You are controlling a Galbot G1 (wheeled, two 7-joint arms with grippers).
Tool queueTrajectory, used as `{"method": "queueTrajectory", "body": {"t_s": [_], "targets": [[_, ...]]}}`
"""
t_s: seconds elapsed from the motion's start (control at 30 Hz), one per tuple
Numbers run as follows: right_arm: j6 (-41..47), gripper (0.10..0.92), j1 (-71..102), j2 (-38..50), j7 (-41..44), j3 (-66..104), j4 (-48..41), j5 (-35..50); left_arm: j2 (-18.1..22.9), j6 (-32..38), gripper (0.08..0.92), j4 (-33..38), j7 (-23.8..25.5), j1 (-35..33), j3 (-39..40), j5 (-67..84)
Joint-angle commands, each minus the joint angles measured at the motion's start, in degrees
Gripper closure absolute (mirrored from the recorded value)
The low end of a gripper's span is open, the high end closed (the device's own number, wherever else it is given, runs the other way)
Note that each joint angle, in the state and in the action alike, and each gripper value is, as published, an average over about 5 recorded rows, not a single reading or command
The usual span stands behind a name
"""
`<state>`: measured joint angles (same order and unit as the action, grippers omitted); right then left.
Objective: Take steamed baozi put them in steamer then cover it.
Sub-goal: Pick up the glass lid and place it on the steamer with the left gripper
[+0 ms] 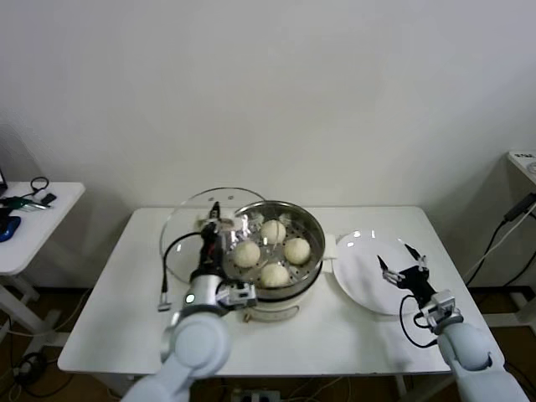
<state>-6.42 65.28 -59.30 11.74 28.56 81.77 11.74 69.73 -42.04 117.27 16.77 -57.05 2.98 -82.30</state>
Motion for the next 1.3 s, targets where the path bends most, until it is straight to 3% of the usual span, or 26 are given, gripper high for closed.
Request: {"method": "queueTrajectory", "body": {"t_s": [0.03, 0.43, 1.3], "targets": [[-0.2, 0.203, -0.03, -0.09, 0.02, 0.83, -0.48, -0.45, 13.08, -2.95, 0.852, -8.53, 4.39, 7.07, 9.81, -8.67], [-0.7, 0.203, 0.82, 0.05, 0.29, 2.48, -0.6, -0.73, 16.27, -2.95, 0.852, -17.27, 3.07, 8.4, 10.78, -10.04], [-1.07, 0.203, 0.54, -0.28, 0.96, 2.48, -0.94, -1.33, 13.8, -2.96, 0.852, -21.48, 2.26, 9.39, 9.44, -9.21]]}}
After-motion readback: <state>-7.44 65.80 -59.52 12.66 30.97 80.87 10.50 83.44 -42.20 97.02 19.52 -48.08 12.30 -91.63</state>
